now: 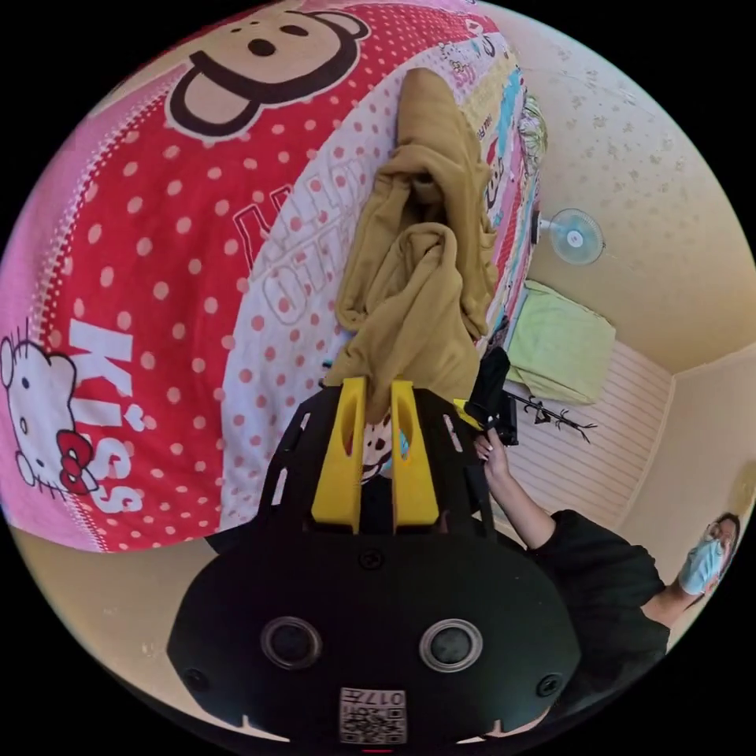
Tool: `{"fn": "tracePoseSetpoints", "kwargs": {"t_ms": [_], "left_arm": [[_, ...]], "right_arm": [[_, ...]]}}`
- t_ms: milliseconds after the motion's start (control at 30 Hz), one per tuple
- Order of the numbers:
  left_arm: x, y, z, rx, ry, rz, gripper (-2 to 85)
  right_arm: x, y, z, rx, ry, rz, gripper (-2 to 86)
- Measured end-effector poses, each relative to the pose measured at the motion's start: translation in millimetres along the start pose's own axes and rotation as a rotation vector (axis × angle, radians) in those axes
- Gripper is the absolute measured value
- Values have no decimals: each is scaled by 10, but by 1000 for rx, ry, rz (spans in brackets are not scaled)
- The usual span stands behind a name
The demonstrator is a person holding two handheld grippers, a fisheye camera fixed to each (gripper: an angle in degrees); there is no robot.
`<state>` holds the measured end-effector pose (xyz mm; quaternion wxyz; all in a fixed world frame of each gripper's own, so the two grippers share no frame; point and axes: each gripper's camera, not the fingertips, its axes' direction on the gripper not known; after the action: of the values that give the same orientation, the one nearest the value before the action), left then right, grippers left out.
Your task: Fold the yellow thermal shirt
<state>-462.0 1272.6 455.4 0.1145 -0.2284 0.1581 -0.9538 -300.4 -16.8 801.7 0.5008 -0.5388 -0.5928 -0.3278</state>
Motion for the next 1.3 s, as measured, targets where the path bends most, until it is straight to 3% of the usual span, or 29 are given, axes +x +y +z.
{"fn": "tracePoseSetpoints", "kwargs": {"t_ms": [100, 200, 333, 400, 500, 633, 733, 867, 967, 1100, 1167, 1300], "left_arm": [[125, 137, -138, -92, 95, 58, 51], [178, 514, -173, -249, 125, 88, 50], [51, 1323, -46, -491, 86, -26, 46], [12, 1595, -130, -474, 127, -74, 44], [21, 1699, -337, -368, 361, -93, 42], [359, 1067, -820, -242, 283, -52, 43], [917, 300, -1188, -176, 274, 102, 45], [1564, -663, -1661, -3, 177, 221, 100], [1525, -1033, -1783, 91, 98, 118, 167], [1287, -992, -1541, 115, 53, 90, 137], [1062, -768, -1235, 110, -76, 50, 142], [713, -442, -678, 37, -160, -3, 150]], "right_arm": [[-136, 169, -170, -102, -54, -90, 44], [-142, 475, -321, -250, 60, -152, 40], [112, 992, -421, -389, 126, -53, 37], [263, 1309, -437, -435, 51, 22, 36], [303, 1363, -541, -367, -89, 94, 34], [-43, 811, -867, -207, -264, 41, 34], [-648, 92, -1224, -71, -316, -60, 42], [-1663, -777, -1483, 38, -194, -207, 82], [-1932, -1074, -1387, 14, -51, -159, 136], [-1749, -935, -1132, -10, -51, -174, 139], [-1530, -778, -985, -23, -19, -157, 140], [-1145, -348, -680, -31, 69, -177, 137]]}}
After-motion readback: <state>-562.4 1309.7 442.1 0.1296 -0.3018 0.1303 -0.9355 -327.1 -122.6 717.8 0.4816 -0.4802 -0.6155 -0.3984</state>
